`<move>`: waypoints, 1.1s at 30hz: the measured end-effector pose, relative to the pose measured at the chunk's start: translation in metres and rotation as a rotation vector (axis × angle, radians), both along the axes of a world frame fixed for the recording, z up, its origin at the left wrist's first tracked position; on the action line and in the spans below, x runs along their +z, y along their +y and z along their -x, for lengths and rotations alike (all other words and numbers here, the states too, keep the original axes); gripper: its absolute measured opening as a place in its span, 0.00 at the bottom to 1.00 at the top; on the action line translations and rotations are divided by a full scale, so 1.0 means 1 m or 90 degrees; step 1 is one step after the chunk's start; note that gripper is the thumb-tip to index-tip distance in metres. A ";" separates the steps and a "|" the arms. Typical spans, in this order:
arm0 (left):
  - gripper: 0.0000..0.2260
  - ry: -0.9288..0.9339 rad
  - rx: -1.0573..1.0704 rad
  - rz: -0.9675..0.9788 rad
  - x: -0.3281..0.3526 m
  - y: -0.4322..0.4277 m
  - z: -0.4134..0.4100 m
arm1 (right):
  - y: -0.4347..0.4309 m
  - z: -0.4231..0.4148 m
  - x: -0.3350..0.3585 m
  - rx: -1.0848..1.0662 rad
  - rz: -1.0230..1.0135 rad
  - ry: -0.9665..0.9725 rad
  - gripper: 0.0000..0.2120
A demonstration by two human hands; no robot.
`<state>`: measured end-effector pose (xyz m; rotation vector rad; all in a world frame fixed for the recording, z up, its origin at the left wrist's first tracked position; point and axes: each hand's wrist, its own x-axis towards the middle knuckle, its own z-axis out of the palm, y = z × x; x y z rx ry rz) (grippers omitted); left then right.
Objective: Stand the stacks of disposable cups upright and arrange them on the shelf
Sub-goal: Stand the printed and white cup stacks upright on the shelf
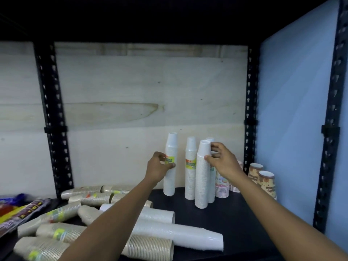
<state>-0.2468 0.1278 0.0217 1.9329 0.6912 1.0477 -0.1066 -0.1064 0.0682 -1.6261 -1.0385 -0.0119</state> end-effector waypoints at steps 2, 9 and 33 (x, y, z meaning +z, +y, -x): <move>0.24 -0.007 0.009 0.013 -0.007 0.002 -0.004 | 0.005 -0.003 -0.001 -0.001 0.007 0.006 0.23; 0.25 -0.032 -0.020 0.067 -0.027 0.001 -0.020 | 0.014 -0.010 0.001 -0.003 0.042 -0.061 0.24; 0.25 0.126 -0.046 -0.053 -0.028 -0.004 -0.022 | 0.018 -0.008 -0.016 -0.046 0.031 -0.088 0.25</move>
